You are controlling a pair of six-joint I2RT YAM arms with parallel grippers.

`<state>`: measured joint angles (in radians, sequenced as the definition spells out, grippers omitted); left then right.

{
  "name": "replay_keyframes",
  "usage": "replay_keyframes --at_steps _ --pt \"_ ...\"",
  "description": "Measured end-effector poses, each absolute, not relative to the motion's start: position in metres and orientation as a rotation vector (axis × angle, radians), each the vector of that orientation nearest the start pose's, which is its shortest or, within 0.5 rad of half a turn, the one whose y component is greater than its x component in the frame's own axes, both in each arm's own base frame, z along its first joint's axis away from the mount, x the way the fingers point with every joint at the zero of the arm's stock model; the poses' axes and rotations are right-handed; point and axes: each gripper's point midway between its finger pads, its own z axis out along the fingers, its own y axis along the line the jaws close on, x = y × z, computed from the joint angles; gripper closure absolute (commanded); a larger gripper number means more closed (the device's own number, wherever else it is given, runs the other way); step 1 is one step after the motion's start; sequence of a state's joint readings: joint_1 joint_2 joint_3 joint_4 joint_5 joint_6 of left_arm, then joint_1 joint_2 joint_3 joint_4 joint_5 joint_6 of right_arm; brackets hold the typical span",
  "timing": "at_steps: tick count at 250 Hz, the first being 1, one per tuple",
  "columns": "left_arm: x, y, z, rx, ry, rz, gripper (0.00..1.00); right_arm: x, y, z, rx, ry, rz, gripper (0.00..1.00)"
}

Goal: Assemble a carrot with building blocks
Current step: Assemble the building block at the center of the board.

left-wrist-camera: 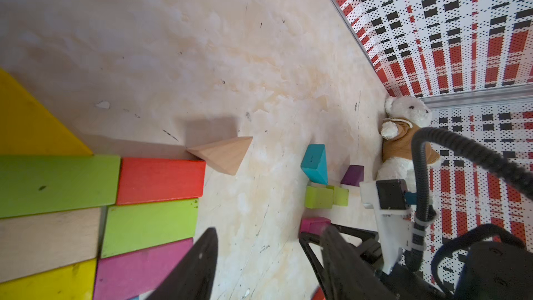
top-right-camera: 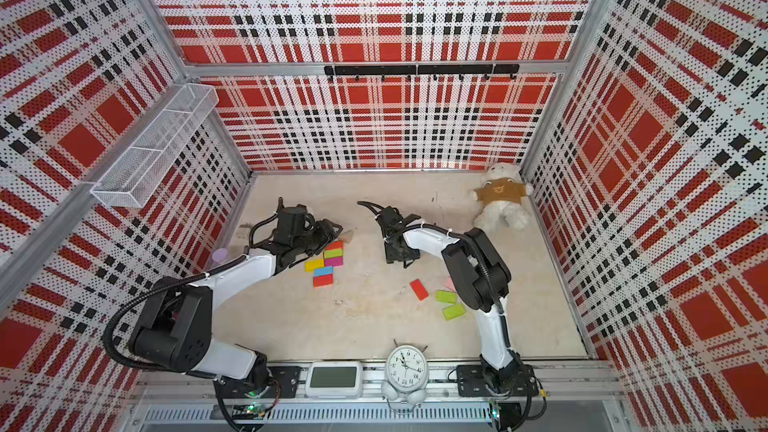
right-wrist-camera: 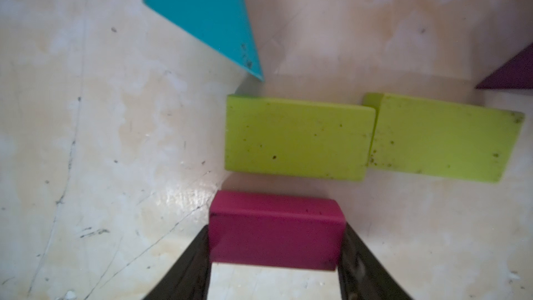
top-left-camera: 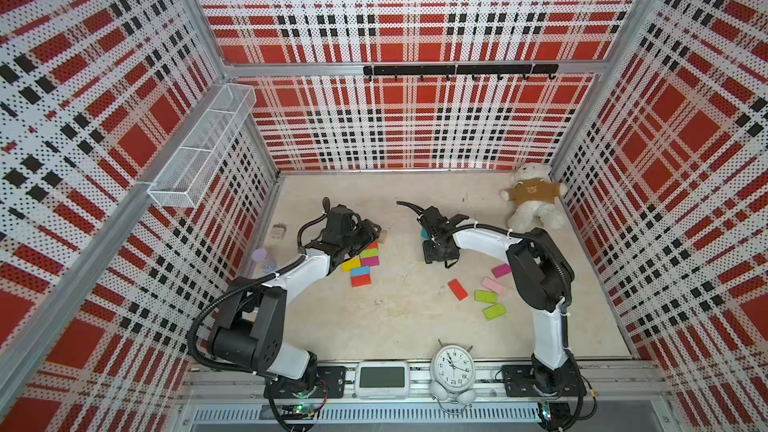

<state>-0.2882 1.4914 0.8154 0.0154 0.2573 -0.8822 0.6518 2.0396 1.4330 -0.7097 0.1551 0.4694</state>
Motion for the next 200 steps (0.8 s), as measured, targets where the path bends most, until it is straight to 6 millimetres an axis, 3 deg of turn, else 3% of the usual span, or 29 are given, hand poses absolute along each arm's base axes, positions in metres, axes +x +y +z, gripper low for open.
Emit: replay_keyframes --at_steps 200 --pt "0.388 -0.160 0.114 -0.563 2.324 -0.884 0.40 0.376 0.241 0.023 -0.212 2.838 0.012 0.40"
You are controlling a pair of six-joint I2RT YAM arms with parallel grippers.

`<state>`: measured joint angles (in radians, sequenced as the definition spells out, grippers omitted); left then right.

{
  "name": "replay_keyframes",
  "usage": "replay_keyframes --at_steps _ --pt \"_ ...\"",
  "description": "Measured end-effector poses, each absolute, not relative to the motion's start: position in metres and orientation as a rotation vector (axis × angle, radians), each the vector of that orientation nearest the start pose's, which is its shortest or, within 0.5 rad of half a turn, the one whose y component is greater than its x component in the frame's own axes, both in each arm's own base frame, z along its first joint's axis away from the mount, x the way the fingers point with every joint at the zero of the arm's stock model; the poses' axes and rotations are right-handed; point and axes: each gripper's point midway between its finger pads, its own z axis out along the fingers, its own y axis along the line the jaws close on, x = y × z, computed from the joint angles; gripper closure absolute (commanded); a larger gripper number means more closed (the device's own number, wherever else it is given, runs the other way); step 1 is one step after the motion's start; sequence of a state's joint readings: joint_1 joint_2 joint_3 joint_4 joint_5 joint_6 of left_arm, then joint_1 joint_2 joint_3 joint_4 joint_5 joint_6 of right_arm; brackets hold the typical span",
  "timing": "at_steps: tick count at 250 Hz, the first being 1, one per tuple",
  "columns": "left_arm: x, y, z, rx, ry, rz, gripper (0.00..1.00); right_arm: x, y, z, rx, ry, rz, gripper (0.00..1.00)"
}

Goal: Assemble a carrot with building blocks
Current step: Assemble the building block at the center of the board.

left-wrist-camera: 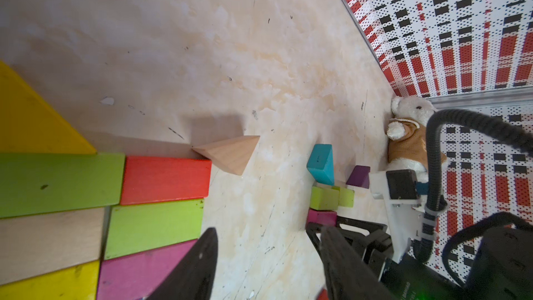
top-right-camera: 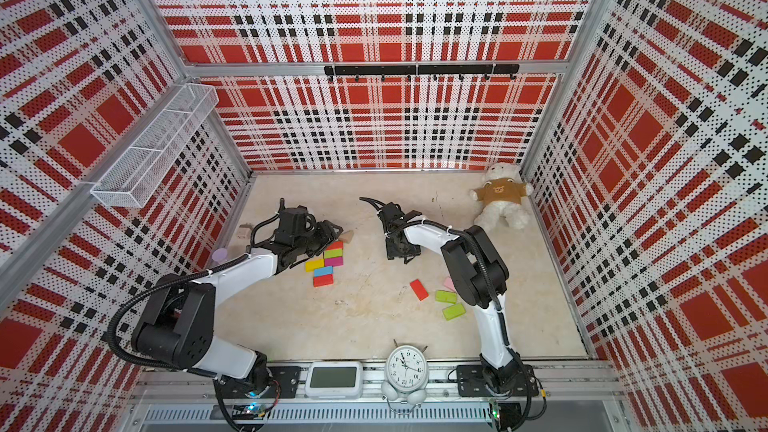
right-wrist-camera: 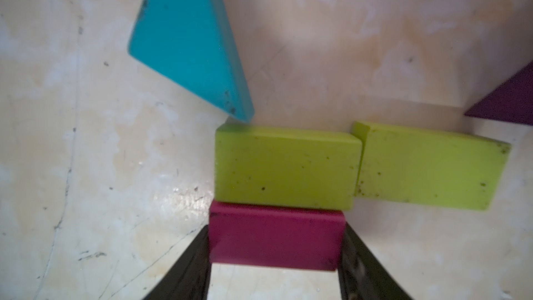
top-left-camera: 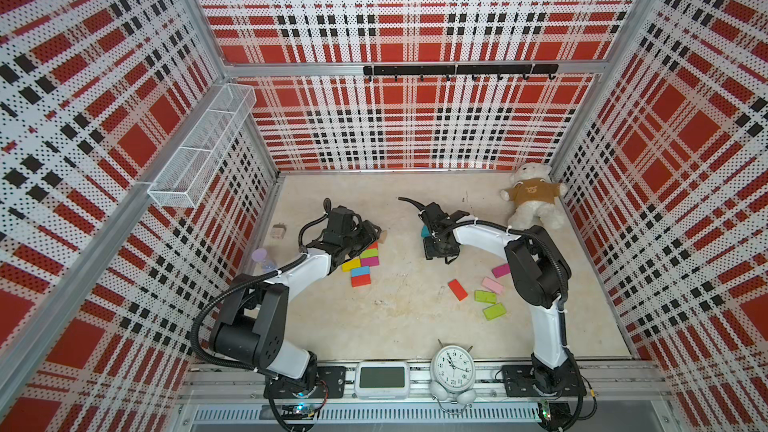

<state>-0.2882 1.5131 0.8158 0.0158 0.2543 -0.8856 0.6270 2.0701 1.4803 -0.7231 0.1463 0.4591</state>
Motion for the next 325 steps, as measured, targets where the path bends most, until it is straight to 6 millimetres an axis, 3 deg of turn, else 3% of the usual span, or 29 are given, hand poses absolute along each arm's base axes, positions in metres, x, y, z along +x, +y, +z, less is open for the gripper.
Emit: replay_keyframes --at_steps 89,164,201,243,278,296,325 --pt "0.388 -0.160 0.113 -0.565 2.328 -0.882 0.40 0.377 0.241 0.021 -0.211 2.844 0.004 0.22" --pt "0.388 -0.160 0.112 -0.565 2.328 -0.882 0.40 0.375 0.240 0.024 -0.213 2.848 0.002 0.19" --pt "0.388 -0.160 0.112 -0.565 2.329 -0.882 0.40 0.374 0.240 0.045 -0.207 2.822 0.029 0.19" --pt "0.388 -0.160 0.112 -0.566 2.328 -0.882 0.40 0.369 0.236 0.088 -0.193 2.756 0.092 0.20" --pt "0.388 -0.160 0.116 -0.562 2.320 -0.887 0.40 0.350 0.209 0.113 -0.172 2.735 0.092 0.21" --pt "0.388 -0.160 0.118 -0.559 2.316 -0.889 0.40 0.340 0.180 0.113 -0.126 2.750 0.070 0.21" --pt "0.388 -0.161 0.118 -0.557 2.316 -0.889 0.40 0.328 0.121 0.097 0.015 2.819 -0.028 0.21"
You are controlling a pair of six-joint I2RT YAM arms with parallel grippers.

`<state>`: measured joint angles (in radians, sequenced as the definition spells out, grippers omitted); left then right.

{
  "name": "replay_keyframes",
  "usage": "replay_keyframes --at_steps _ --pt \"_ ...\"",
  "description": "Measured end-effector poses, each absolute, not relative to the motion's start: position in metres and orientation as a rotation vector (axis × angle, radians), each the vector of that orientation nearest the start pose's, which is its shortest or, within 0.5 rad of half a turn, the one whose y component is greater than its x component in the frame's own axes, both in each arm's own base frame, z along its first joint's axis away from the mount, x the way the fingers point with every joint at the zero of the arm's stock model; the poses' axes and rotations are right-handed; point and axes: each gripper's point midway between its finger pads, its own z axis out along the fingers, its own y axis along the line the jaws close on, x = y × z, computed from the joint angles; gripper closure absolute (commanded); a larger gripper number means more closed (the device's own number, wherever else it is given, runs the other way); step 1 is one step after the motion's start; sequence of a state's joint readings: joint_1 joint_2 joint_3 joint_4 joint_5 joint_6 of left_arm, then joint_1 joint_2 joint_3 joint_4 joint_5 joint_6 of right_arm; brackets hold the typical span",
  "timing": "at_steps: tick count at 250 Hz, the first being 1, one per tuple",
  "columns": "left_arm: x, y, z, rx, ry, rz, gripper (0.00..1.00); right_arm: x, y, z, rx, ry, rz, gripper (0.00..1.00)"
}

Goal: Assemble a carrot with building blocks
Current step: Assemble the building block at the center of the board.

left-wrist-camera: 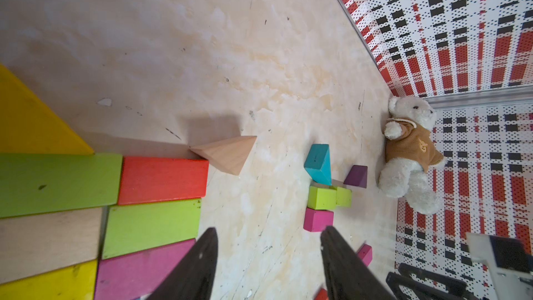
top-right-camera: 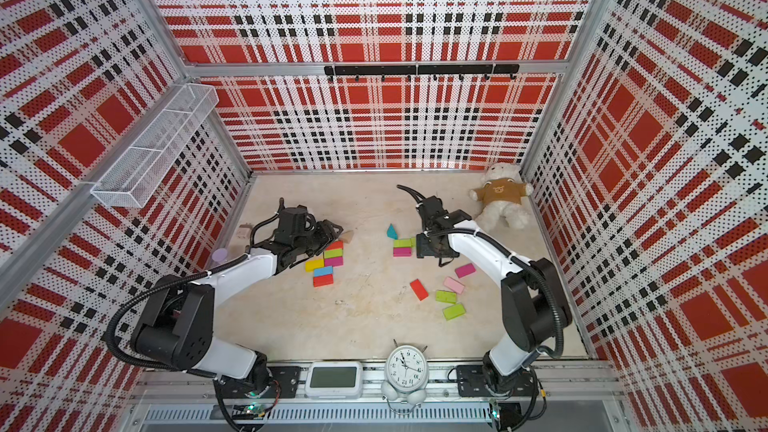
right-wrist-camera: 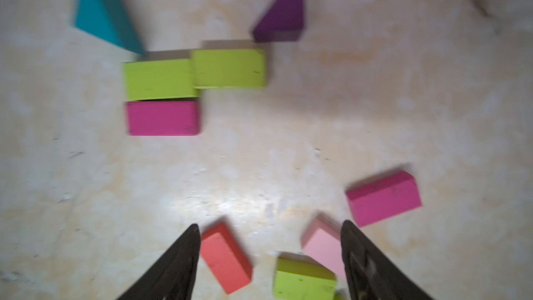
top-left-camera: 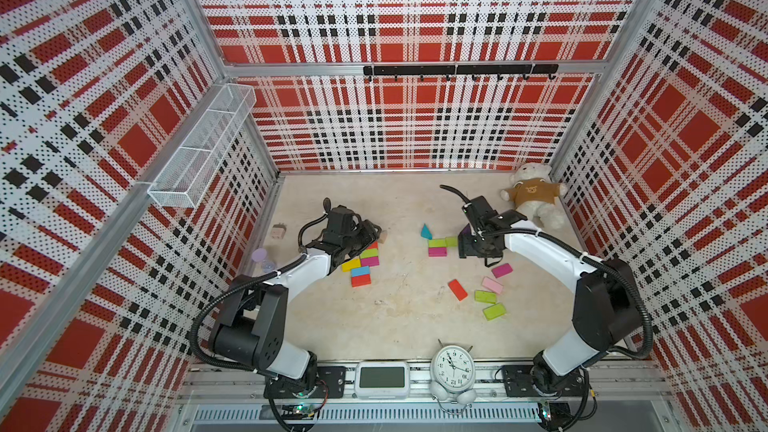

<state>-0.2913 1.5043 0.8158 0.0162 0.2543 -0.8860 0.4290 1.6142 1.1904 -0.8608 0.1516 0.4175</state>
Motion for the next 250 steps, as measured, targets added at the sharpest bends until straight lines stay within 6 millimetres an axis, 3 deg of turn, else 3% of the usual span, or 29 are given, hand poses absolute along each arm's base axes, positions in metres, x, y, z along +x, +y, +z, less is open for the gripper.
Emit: replay_keyframes --at_steps 32,67,137,250 --pt "0.389 -0.163 0.120 -0.552 2.313 -0.893 0.40 0.309 0.068 0.072 0.142 2.902 -0.173 0.21" --pt "0.388 -0.174 0.125 -0.519 2.314 -0.910 0.40 0.291 0.043 0.059 0.176 2.958 -0.261 0.18" --pt "0.390 -0.184 0.121 -0.498 2.330 -0.918 0.39 0.290 0.034 0.057 0.136 2.956 -0.323 0.16" --pt "0.391 -0.185 0.118 -0.500 2.338 -0.916 0.39 0.298 0.026 0.025 0.104 3.021 -0.371 0.17"
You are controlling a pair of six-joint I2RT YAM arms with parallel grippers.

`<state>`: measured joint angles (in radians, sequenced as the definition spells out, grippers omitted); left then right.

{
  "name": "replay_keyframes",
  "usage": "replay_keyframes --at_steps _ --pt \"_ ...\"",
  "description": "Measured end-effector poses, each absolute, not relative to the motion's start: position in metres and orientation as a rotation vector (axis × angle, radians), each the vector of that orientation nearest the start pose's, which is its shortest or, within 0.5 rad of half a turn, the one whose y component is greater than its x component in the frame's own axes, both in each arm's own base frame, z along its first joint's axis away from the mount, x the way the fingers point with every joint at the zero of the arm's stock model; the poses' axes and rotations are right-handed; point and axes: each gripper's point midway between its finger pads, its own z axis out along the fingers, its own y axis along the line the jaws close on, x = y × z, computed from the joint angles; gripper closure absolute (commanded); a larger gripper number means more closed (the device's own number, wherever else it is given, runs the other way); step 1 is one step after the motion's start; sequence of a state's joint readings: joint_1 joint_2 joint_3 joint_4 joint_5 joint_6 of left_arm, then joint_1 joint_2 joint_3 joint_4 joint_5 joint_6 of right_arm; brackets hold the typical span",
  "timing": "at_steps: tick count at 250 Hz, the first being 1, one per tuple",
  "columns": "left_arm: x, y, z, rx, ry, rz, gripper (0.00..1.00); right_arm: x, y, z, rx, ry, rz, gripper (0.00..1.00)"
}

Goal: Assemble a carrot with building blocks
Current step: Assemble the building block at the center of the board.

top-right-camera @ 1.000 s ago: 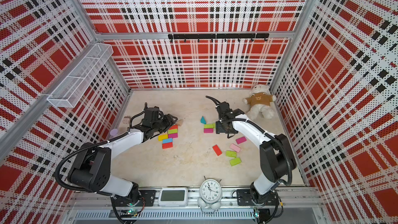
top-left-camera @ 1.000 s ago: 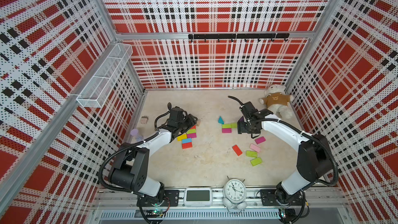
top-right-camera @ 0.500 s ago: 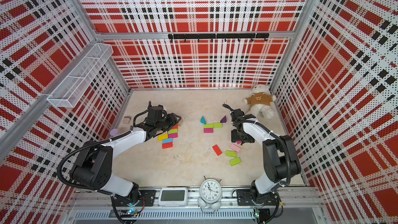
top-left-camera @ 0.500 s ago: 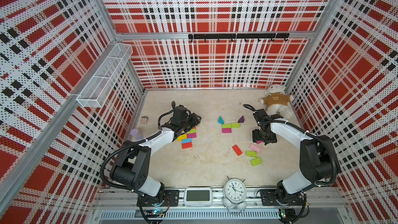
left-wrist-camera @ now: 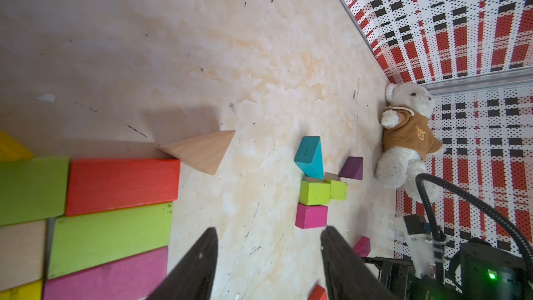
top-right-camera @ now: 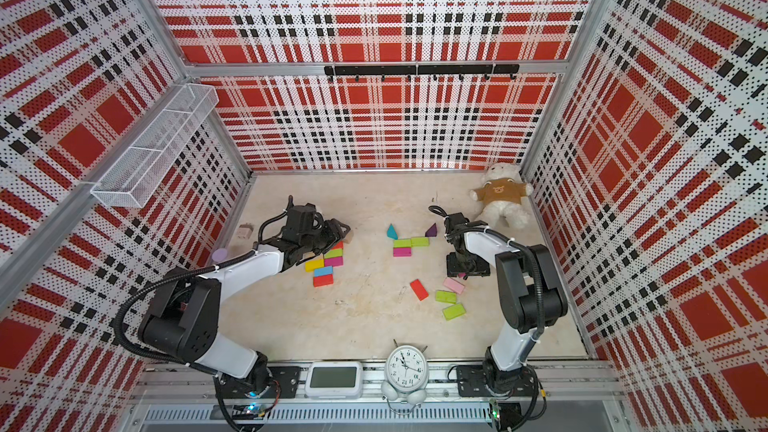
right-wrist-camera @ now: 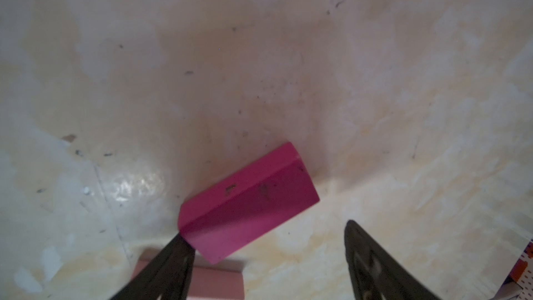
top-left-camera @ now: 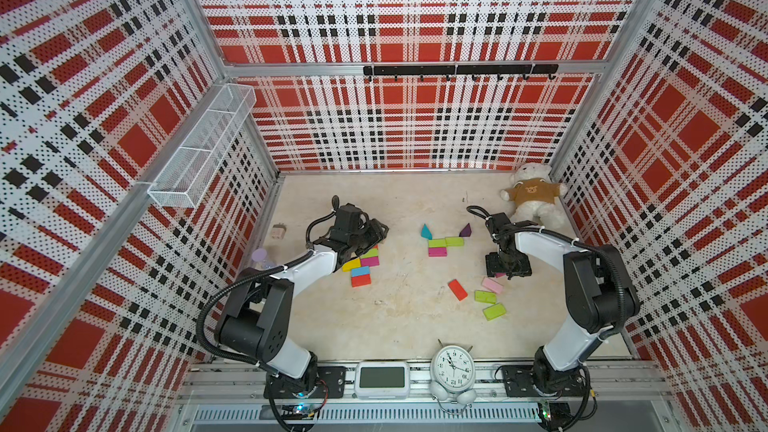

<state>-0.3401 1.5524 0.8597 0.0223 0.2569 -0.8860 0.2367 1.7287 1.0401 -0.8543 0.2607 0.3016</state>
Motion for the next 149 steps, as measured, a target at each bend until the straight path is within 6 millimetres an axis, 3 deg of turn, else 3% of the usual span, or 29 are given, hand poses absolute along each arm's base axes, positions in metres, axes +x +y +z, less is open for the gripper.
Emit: replay_keyframes --at_steps 78,149 --pt "0.391 -0.184 0.118 -0.502 2.337 -0.912 0.39 0.319 0.017 0.023 0.140 3.000 -0.301 0.25" --pt "0.391 -0.184 0.118 -0.504 2.337 -0.908 0.39 0.327 0.023 0.020 0.153 2.995 -0.214 0.37"
